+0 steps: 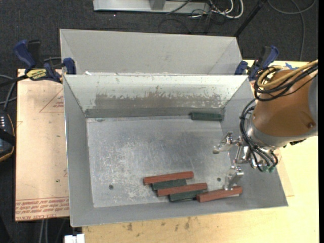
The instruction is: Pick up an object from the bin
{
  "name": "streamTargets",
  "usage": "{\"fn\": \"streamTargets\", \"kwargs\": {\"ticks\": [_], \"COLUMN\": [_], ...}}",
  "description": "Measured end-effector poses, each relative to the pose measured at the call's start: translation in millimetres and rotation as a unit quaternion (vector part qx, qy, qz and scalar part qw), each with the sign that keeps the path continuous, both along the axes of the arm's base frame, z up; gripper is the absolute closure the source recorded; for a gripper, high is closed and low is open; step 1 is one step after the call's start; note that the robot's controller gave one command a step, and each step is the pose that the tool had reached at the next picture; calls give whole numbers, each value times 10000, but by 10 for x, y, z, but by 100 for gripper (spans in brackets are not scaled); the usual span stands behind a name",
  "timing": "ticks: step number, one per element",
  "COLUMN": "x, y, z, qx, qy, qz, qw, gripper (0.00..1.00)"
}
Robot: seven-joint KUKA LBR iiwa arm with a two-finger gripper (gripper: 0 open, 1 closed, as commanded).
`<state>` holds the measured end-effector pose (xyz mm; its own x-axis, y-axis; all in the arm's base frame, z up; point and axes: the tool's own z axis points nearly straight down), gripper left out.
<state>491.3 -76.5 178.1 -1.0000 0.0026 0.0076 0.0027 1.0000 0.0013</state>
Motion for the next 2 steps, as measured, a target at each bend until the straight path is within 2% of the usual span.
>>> {"fn": "streamTargets", "kwargs": {"ticks": [1,2], "x": [18,167], "y": [2,640], "z": [38,-958], "qx": [-4,-23], "qy": [-38,-50], "qz": [10,206], "qw": [10000,9998], "gripper": [0,100]}}
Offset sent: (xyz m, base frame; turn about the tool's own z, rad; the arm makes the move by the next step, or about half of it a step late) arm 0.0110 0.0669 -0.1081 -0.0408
